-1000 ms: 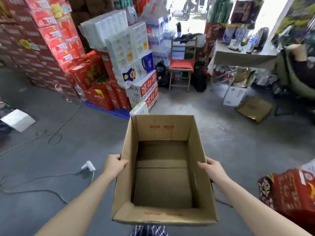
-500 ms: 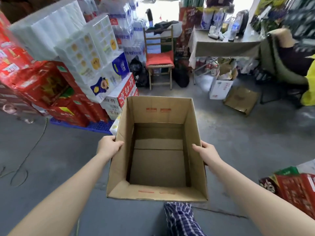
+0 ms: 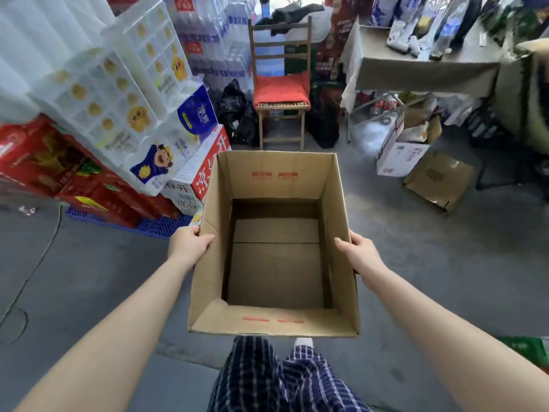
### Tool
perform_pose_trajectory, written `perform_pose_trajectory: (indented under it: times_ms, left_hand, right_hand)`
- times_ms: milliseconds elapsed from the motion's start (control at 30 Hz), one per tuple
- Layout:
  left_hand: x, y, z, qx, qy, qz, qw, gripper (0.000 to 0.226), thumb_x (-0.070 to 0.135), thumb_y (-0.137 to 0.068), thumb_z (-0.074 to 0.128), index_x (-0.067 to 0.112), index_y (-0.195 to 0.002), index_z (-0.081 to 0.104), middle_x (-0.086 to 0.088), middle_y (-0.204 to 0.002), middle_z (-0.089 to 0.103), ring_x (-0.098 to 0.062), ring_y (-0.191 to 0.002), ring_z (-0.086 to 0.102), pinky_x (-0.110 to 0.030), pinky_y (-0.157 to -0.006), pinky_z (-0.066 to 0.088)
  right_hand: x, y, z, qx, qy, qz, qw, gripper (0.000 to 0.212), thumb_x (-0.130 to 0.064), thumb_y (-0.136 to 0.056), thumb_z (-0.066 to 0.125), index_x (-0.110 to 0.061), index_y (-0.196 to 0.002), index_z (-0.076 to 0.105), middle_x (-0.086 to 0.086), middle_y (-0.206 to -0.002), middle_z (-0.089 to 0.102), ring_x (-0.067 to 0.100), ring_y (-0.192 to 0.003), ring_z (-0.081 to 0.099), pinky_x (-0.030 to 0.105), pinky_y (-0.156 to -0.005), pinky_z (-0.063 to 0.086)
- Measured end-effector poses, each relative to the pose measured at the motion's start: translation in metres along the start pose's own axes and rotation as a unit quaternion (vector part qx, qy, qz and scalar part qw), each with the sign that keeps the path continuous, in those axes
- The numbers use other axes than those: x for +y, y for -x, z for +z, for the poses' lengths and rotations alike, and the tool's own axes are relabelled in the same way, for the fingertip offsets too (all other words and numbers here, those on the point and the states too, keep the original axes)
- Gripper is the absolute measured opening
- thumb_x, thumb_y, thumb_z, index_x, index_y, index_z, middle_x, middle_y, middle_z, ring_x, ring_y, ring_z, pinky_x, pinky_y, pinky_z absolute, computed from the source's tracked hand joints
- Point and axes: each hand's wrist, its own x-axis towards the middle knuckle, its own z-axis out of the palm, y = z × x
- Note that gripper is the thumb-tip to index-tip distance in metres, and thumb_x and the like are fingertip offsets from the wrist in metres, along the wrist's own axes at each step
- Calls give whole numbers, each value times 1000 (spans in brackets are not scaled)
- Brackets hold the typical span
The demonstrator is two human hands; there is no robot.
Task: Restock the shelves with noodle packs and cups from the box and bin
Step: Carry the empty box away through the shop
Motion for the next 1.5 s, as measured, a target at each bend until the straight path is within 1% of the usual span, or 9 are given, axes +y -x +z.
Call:
perform_pose_trajectory:
  times_ms: [167, 300, 433, 800, 967, 1200, 1333, 1433, 1500]
  left_hand:
    - [24, -71, 15, -28, -16, -1, 999, 27, 29, -84, 72, 2, -86, 71, -15, -90, 72, -30, -86, 66, -45, -78, 55]
    - [43, -138, 29, -74, -36, 7, 997, 27, 29, -86, 71, 2, -82, 69, -13, -82, 69, -29, -82, 64, -37, -65, 50]
    - [68, -211, 32, -119, -73, 39, 989, 24, 28, -89, 69, 6, -100, 69, -10, -97, 67, -25, -90, 61, -23, -55, 39]
    - [67, -378, 114, -145, -87, 33, 985, 29, 32, -94, 63, 11, -114, 63, -7, -108, 62, -27, -103, 60, -39, -87, 55]
    - [17, -462, 213, -140, -61, 13, 988, 13, 25, -93, 64, 13, -95, 69, -6, -93, 69, -26, -88, 64, -37, -80, 56]
    - [-61, -548, 356, -119, -42, -45, 991, 25, 21, -98, 60, 8, -117, 68, -13, -115, 70, -30, -105, 64, -38, -86, 50]
    - [-90, -554, 394, -105, -72, -73, 989, 37, 15, -100, 54, 10, -137, 57, -13, -134, 62, -33, -122, 57, -41, -97, 48]
    - [-101, -547, 388, -136, -88, -100, 982, 45, 13, -99, 56, 11, -143, 50, -13, -141, 56, -33, -128, 53, -42, -103, 45]
    - [-94, -535, 371, -160, -85, -128, 975, 55, 16, -96, 61, 10, -148, 43, -14, -148, 49, -32, -134, 48, -43, -107, 42]
  right_hand:
    - [-20, -65, 8, 20, 54, 54, 997, 47, -9, -96, 55, -23, -141, 52, -3, -114, 66, 17, -89, 63, 32, -73, 54]
    - [-34, -117, 18, 46, 94, 98, 990, 38, -4, -84, 57, -28, -110, 71, -2, -86, 70, 25, -85, 67, 44, -75, 60]
    - [-50, -162, 37, 71, 100, 134, 983, 32, -2, -77, 58, -32, -77, 69, -1, -75, 70, 26, -79, 69, 39, -64, 60]
    - [-26, -337, 98, 97, 102, 180, 974, 33, 0, -76, 52, -22, -91, 73, 2, -73, 67, 24, -71, 60, 32, -61, 51]
    - [48, -455, 137, 82, 115, 157, 977, 39, -4, -81, 53, -34, -97, 71, -8, -69, 65, 20, -68, 59, 26, -57, 46]
    - [178, -586, 200, 92, 118, 154, 977, 42, -9, -88, 52, -37, -114, 68, -4, -90, 72, 20, -80, 66, 32, -69, 55]
    - [222, -606, 221, 53, 148, 180, 971, 33, -13, -93, 46, -28, -113, 68, -2, -85, 66, 21, -79, 58, 26, -62, 42]
    - [220, -594, 218, 6, 164, 194, 967, 24, -17, -95, 49, -22, -115, 63, 0, -100, 66, 24, -95, 58, 31, -76, 46]
    - [205, -578, 208, 4, 156, 204, 966, 45, -26, -96, 55, -15, -139, 51, 4, -132, 60, 25, -122, 55, 33, -99, 44]
